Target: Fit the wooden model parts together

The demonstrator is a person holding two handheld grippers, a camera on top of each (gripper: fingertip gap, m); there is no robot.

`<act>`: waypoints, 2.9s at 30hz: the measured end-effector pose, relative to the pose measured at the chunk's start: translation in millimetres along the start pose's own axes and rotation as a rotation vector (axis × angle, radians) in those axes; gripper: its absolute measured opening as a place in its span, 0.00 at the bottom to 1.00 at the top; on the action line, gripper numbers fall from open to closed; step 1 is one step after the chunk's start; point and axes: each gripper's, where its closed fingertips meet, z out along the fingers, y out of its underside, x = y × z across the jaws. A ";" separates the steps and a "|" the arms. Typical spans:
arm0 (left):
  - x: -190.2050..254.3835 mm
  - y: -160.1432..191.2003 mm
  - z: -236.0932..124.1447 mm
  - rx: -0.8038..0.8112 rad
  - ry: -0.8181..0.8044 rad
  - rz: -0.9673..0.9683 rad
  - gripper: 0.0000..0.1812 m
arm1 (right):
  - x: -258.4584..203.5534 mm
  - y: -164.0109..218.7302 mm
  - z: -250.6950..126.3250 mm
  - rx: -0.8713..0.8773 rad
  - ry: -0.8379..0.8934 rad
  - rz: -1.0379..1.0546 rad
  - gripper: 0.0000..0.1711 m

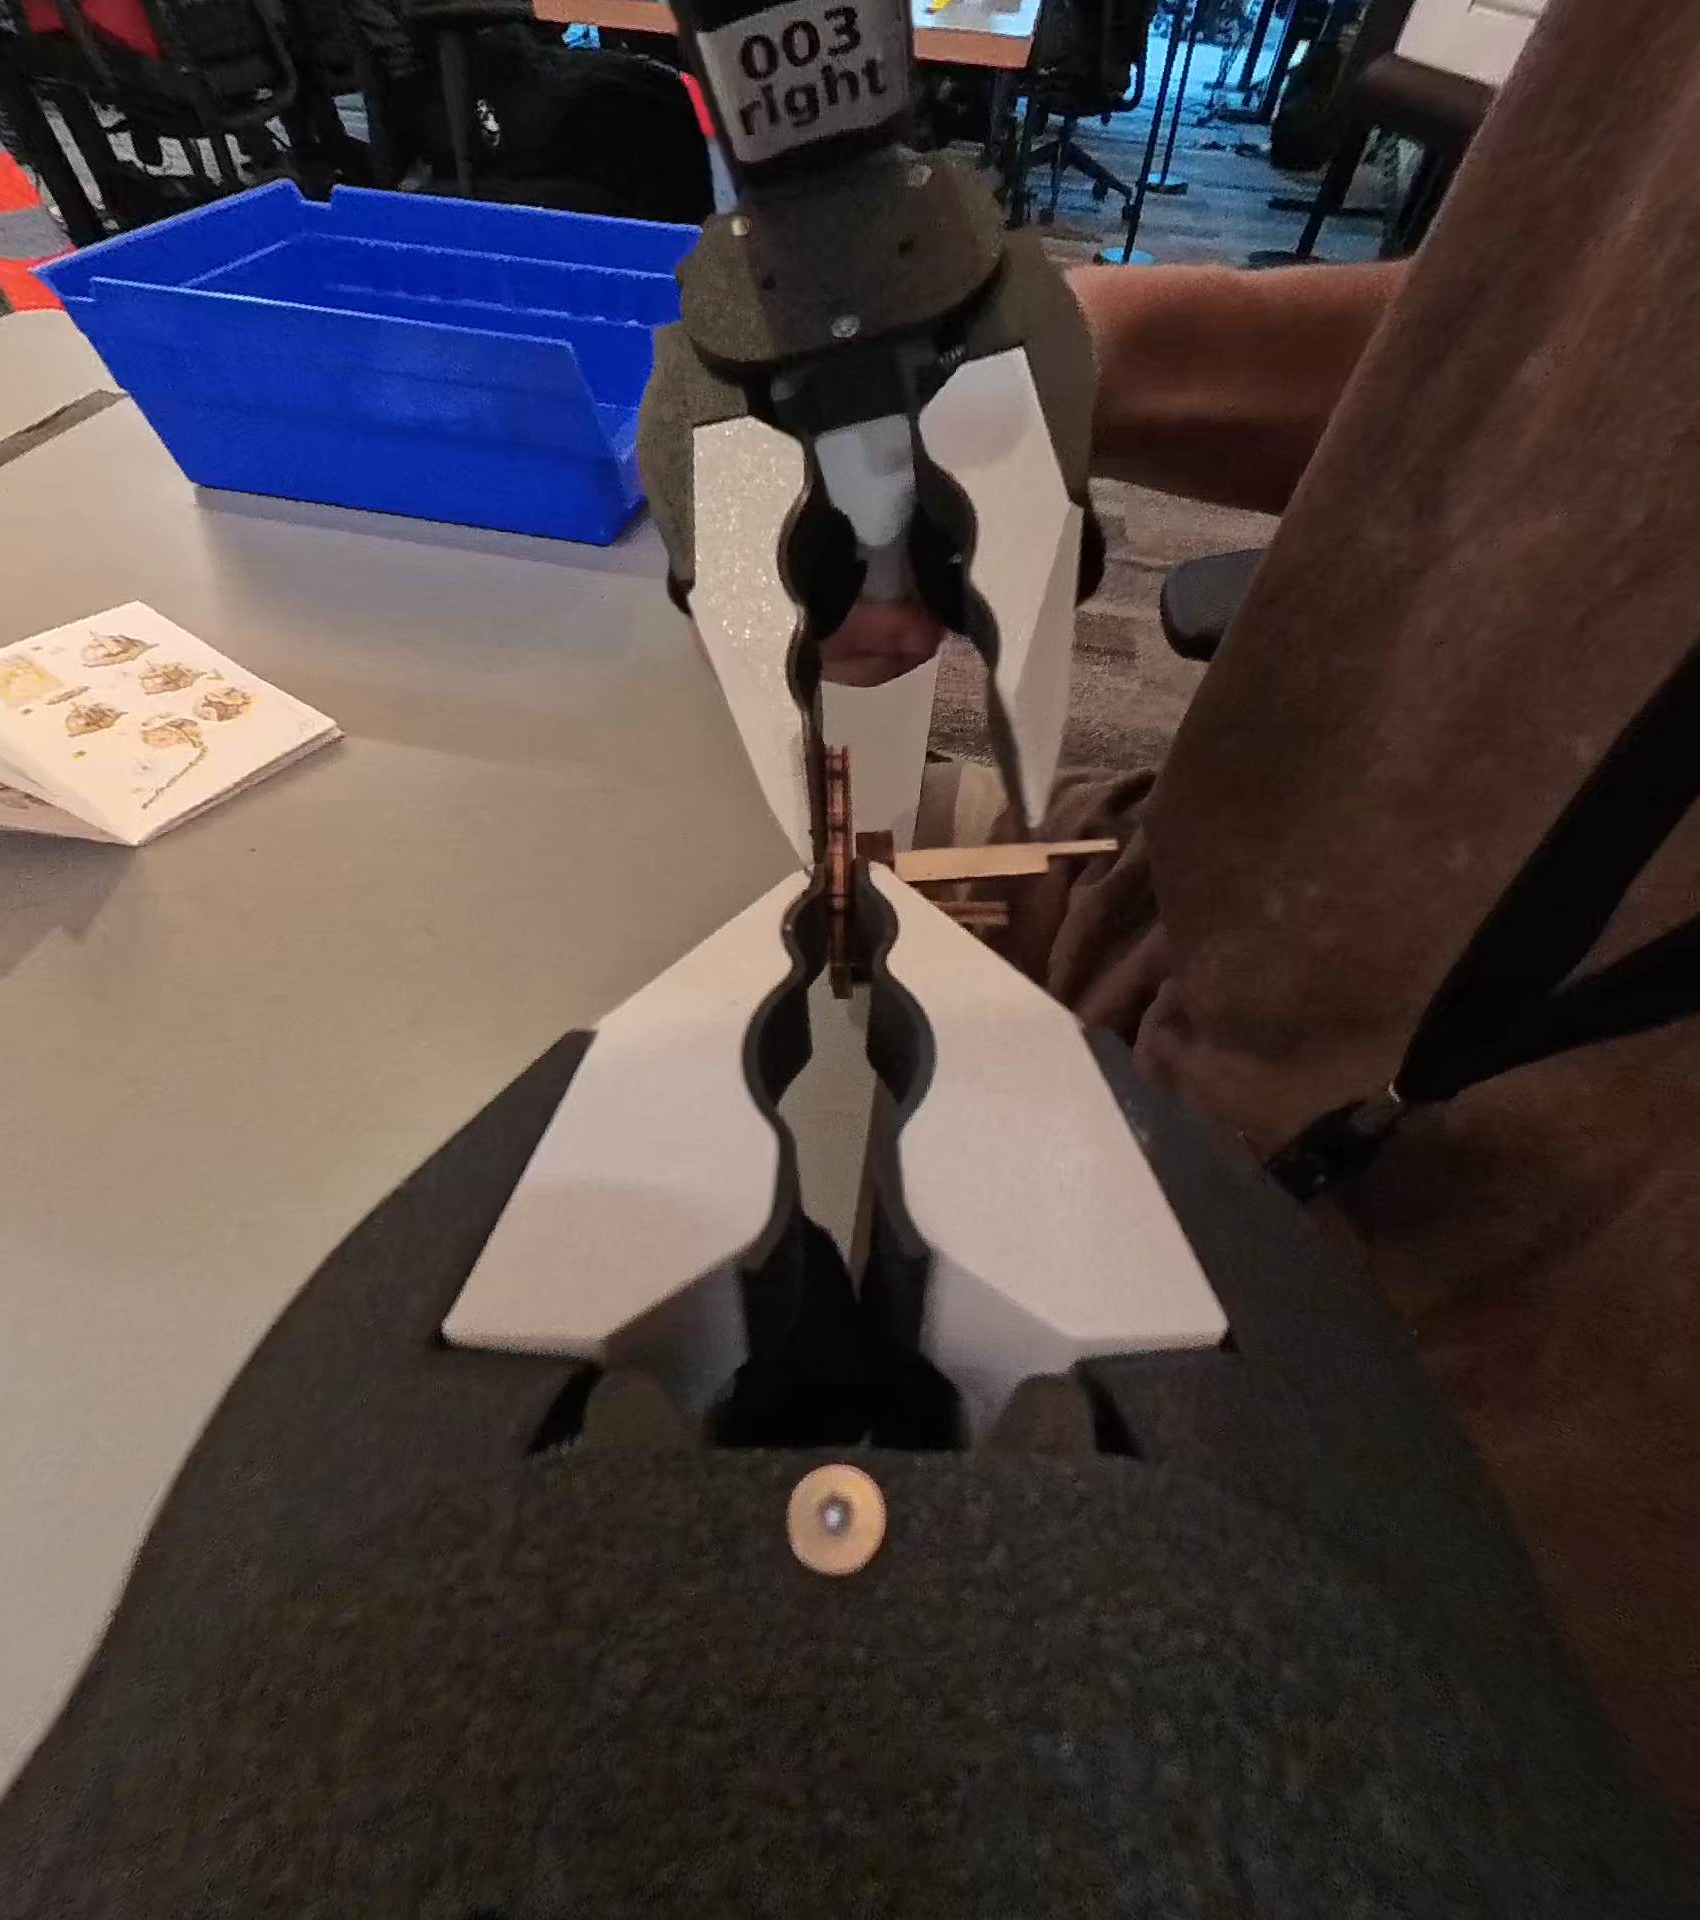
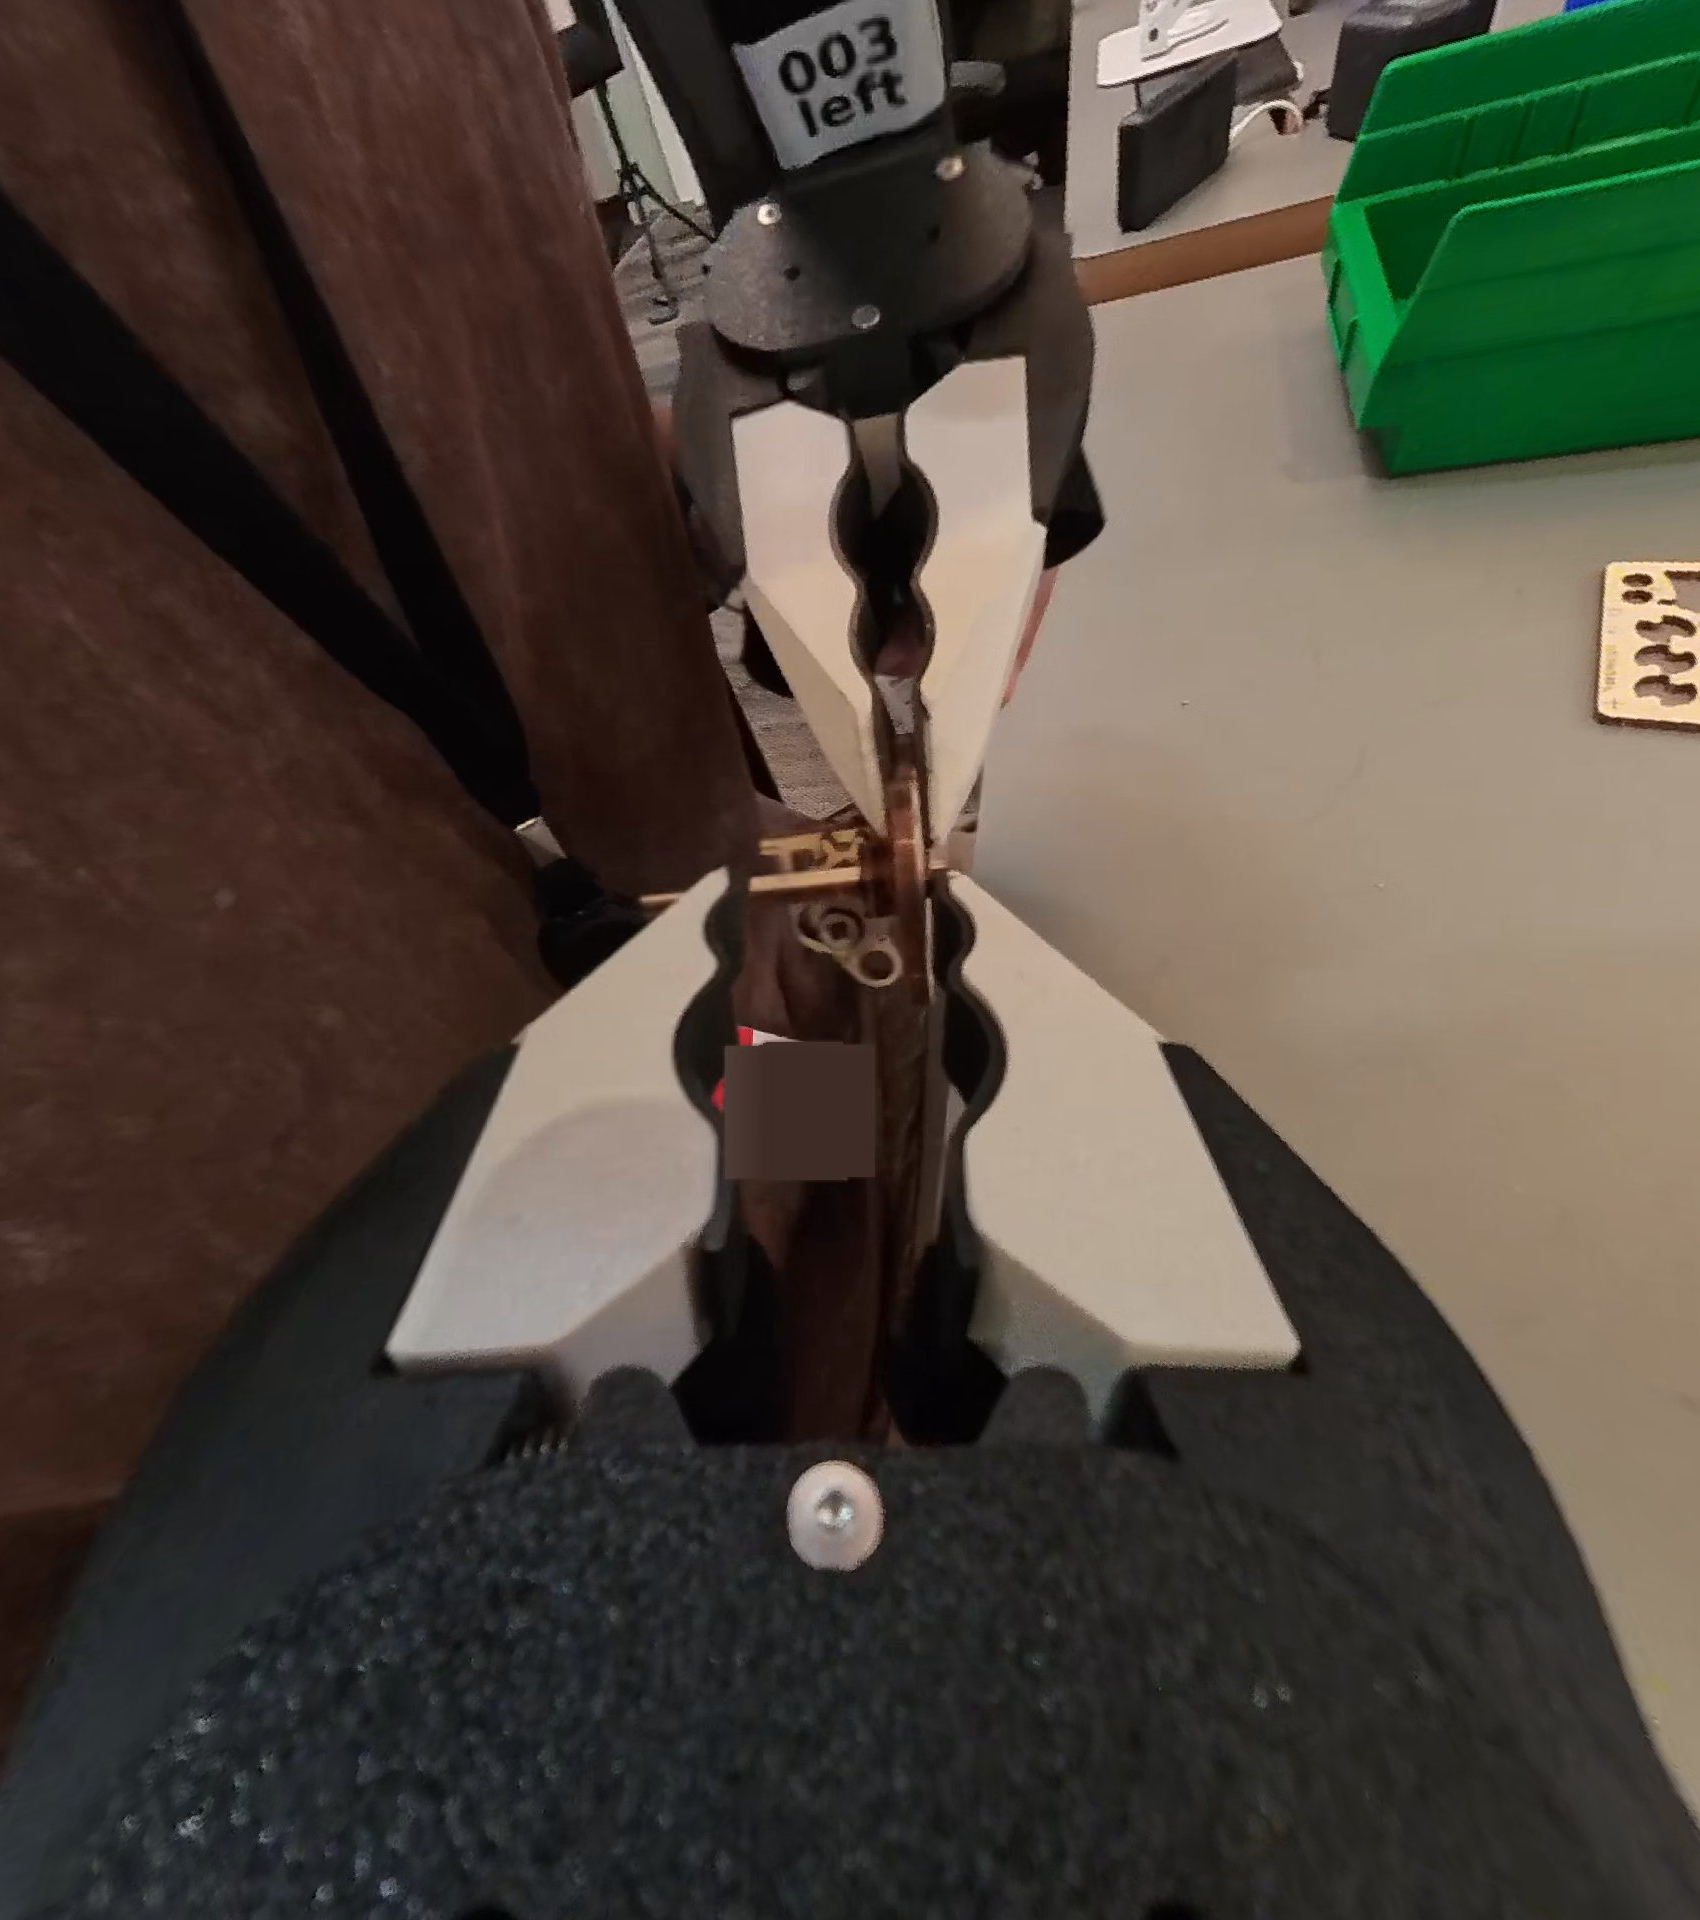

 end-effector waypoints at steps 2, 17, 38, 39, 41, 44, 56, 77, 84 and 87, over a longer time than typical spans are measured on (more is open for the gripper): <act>0.2 -0.5 1.0 0.011 0.009 -0.035 0.01 | 3.7 0.1 -0.7 0.004 0.036 0.002 0.15; 18.8 -6.0 -6.7 0.059 0.183 -0.091 0.01 | -9.1 -9.0 2.9 0.064 0.019 -0.068 0.07; 17.5 4.5 1.9 -0.012 0.123 -0.072 0.01 | -5.0 7.0 4.2 -0.035 0.023 0.031 0.06; 17.8 2.3 1.5 0.000 0.125 -0.079 0.01 | -5.7 4.6 2.9 -0.017 0.013 0.039 0.06; 15.9 1.3 0.8 0.005 0.113 -0.068 0.01 | -3.8 2.7 2.8 0.005 0.031 0.017 0.06; 16.5 3.8 1.6 -0.009 0.112 -0.057 0.01 | -3.9 5.4 3.8 0.001 0.014 0.062 0.07; 15.4 2.4 1.2 -0.005 0.101 -0.063 0.01 | -2.4 5.4 4.2 -0.006 0.033 0.050 0.07; 19.7 -16.2 2.0 0.088 0.073 -0.033 0.01 | -11.3 -5.1 -6.2 0.111 -0.023 0.186 0.07; 12.0 -29.3 -17.7 0.223 0.196 -0.211 0.11 | -12.3 -15.4 -17.0 0.241 -0.050 0.195 0.06; 16.8 -32.6 -23.3 0.255 0.286 -0.268 0.10 | -21.9 -30.2 -20.5 0.329 -0.110 0.168 0.06</act>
